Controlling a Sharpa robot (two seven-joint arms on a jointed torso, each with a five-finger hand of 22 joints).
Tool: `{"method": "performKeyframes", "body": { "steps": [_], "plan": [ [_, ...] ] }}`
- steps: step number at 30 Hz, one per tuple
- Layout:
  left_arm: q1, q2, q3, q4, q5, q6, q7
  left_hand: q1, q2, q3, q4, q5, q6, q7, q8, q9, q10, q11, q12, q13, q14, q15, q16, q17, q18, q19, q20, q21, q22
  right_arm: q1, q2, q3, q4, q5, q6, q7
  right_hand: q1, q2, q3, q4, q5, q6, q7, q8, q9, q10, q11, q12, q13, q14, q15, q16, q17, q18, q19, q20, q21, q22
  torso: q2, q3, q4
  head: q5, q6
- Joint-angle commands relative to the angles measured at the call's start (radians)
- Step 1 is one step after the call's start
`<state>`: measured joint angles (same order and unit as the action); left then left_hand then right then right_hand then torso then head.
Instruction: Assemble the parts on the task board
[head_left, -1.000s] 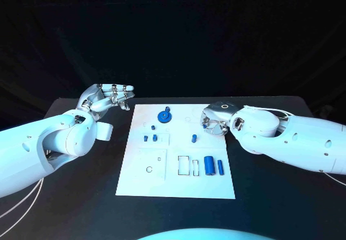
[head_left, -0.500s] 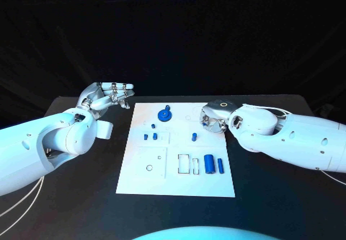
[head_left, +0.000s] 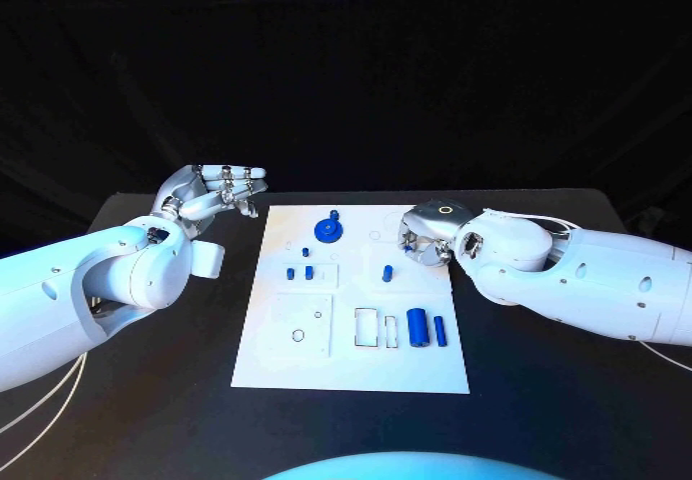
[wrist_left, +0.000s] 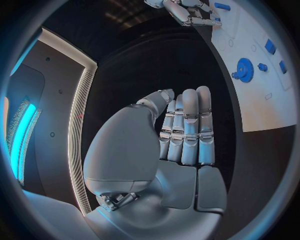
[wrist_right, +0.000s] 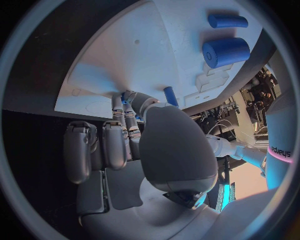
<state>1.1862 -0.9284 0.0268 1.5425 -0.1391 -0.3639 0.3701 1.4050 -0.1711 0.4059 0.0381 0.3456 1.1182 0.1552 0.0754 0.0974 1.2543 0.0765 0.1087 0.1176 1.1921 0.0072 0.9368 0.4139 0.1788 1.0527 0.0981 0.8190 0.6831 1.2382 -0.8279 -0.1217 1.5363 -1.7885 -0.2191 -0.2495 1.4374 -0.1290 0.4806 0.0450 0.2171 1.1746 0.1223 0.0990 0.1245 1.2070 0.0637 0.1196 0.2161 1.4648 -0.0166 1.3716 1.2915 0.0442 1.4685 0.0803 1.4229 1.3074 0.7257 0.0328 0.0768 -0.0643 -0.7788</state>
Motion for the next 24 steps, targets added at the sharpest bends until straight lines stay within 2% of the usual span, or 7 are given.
{"method": "performKeyframes", "body": {
  "steps": [1,14,20,24],
  "plan": [
    [0.001,0.000,0.001,-0.001,0.006,0.018,-0.007,0.002,0.005,0.002,-0.009,0.003,-0.012,0.008,-0.004,-0.002,-0.011,0.009,-0.006,-0.002,0.002,-0.001,-0.009,-0.004,0.005,0.005,-0.003,-0.008,-0.002,-0.006,-0.004,-0.004,0.008,0.003,-0.024,0.008,-0.007,0.008,0.002,-0.007,0.002,0.009,0.000,0.005,0.002,0.016,-0.009,-0.001,0.001,0.058,-0.006,0.002,-0.003,-0.014,0.055,-0.008,0.013,0.171,0.000,-0.0005,0.0003,0.000,0.003],
    [0.001,0.002,0.000,-0.003,0.006,0.013,-0.002,0.003,0.006,0.006,-0.014,0.004,-0.019,0.011,-0.005,-0.003,-0.018,0.012,-0.009,-0.003,0.001,0.001,-0.013,-0.007,0.005,0.005,-0.002,-0.010,-0.003,0.009,-0.033,0.004,0.049,0.023,-0.106,0.019,-0.015,0.005,0.002,-0.010,0.000,0.010,-0.001,0.004,0.004,0.018,-0.008,-0.007,-0.002,0.057,-0.008,0.002,-0.004,-0.014,0.055,-0.007,0.015,0.174,-0.001,-0.0006,0.0001,-0.003,0.012],
    [0.001,0.004,0.000,-0.007,0.008,0.014,-0.002,0.002,0.007,0.007,-0.016,0.004,-0.021,0.012,-0.005,-0.003,-0.019,0.014,-0.010,-0.003,0.001,0.001,-0.015,-0.008,0.005,0.005,-0.002,-0.011,-0.004,0.025,-0.070,0.010,0.120,0.051,-0.115,0.021,-0.017,0.004,0.002,-0.011,0.001,0.011,0.000,0.004,0.005,0.020,-0.009,-0.009,-0.002,0.057,-0.008,0.002,-0.004,-0.015,0.056,-0.006,0.018,0.175,-0.001,-0.0007,0.0004,0.001,0.015],
    [0.001,0.005,0.000,-0.009,0.013,0.015,-0.002,0.002,0.007,0.007,-0.016,0.004,-0.021,0.012,-0.005,-0.003,-0.019,0.014,-0.010,-0.003,0.001,0.001,-0.015,-0.008,0.005,0.005,-0.002,-0.011,-0.004,0.030,-0.082,0.012,0.179,0.067,-0.121,0.025,-0.018,0.003,0.002,-0.011,0.001,0.012,0.000,0.004,0.005,0.021,-0.009,-0.010,-0.003,0.057,-0.009,0.002,-0.003,-0.015,0.056,-0.006,0.018,0.176,0.000,0.0000,-0.0007,0.010,0.017]
  ]
}}
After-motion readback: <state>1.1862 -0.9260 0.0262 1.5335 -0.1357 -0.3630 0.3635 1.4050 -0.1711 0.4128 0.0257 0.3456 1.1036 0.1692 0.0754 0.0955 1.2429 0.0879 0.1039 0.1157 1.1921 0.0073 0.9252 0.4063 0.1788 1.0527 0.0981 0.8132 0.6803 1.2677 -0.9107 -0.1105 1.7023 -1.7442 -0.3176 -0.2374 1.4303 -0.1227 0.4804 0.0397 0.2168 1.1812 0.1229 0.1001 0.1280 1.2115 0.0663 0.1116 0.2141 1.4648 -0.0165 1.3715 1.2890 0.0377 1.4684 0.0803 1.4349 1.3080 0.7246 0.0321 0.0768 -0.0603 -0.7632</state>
